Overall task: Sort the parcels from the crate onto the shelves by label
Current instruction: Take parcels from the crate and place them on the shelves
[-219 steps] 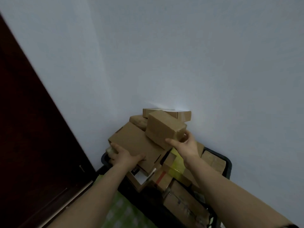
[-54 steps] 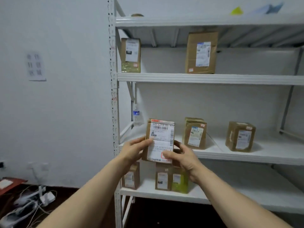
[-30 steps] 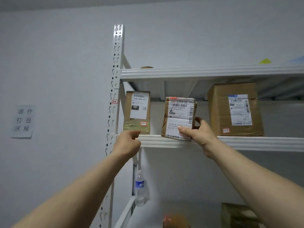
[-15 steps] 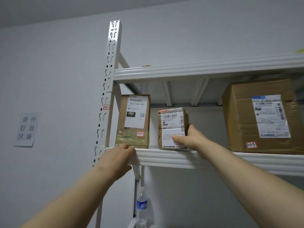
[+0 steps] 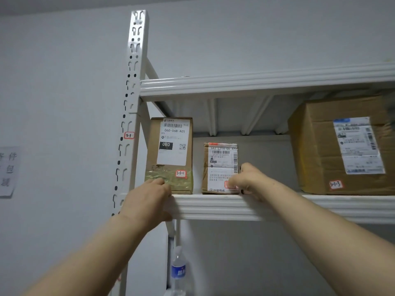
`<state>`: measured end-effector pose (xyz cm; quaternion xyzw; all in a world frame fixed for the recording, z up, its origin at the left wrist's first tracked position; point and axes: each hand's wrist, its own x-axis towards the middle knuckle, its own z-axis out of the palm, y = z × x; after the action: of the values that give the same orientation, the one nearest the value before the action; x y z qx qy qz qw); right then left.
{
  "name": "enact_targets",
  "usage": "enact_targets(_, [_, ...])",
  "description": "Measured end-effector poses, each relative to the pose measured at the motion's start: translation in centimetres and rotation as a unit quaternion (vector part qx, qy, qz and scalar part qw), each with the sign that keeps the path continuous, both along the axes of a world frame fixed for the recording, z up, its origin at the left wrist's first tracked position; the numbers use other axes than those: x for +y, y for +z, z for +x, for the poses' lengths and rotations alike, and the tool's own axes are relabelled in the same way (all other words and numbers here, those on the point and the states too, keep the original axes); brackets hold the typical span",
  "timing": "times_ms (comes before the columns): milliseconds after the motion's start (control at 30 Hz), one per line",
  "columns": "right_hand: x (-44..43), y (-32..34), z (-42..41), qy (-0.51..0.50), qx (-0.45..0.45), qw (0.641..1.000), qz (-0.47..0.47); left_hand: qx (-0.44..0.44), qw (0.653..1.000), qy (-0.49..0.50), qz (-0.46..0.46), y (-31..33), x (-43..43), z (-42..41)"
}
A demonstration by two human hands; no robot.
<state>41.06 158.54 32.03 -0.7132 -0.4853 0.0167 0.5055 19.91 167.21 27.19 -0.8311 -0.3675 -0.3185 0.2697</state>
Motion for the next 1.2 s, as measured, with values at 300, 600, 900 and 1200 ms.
enact_targets(300, [1.8,-0.1,-0.4,-0.048,-0.030,0.998,-0.019,-0.006,1.000,-0.025,-0.008,0.1,0.3,-0.3])
enact_targets(600, [1.7,-0.1,-0.4,-0.042,0.033,0.998,0.044,-0.018,0.999,-0.034,-0.010,-0.1,0.5,-0.3])
enact_targets(900, [1.8,-0.2,0.0,-0.046,0.028,0.997,0.060,-0.012,0.999,-0.021,-0.024,0.1,0.2,-0.3])
enact_targets(1200, [0.2,-1.9,0.0,-0.176,-0.252,0.951,-0.018,-0.019,0.999,-0.002,-0.047,-0.2,-0.2,-0.1])
